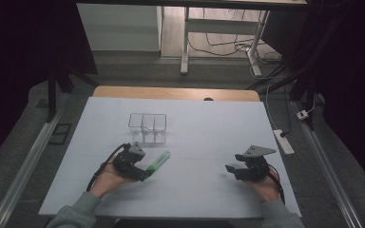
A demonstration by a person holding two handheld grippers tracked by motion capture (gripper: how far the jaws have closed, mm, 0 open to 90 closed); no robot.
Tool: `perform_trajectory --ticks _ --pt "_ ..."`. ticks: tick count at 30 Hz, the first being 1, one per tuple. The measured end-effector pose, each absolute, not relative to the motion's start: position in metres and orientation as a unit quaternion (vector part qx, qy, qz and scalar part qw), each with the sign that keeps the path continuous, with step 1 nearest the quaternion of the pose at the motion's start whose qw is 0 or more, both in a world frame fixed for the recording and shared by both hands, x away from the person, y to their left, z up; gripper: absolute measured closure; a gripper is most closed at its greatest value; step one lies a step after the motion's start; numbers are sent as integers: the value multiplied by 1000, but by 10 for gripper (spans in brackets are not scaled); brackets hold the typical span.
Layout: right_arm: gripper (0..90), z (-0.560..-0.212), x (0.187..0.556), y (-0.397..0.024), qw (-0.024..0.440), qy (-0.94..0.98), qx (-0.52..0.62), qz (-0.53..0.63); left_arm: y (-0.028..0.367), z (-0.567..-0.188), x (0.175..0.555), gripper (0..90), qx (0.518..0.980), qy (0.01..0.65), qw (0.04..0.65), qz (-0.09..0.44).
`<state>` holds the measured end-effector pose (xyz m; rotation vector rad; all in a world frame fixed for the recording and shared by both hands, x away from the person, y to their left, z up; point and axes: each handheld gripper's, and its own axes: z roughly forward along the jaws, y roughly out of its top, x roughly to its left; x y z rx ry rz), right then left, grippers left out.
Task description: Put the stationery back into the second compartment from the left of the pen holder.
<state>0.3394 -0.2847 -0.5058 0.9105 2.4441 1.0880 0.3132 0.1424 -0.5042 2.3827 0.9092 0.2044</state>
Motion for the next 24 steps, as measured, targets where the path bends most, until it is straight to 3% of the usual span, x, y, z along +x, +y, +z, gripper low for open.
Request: perform_trajectory --ticks 17,24 --pt "350 -508 341 -284 156 858 319 371 121 -520 324 266 909 340 235 63" --pt "350 -508 341 -284 154 859 319 369 119 -520 327 352 910 343 224 62"
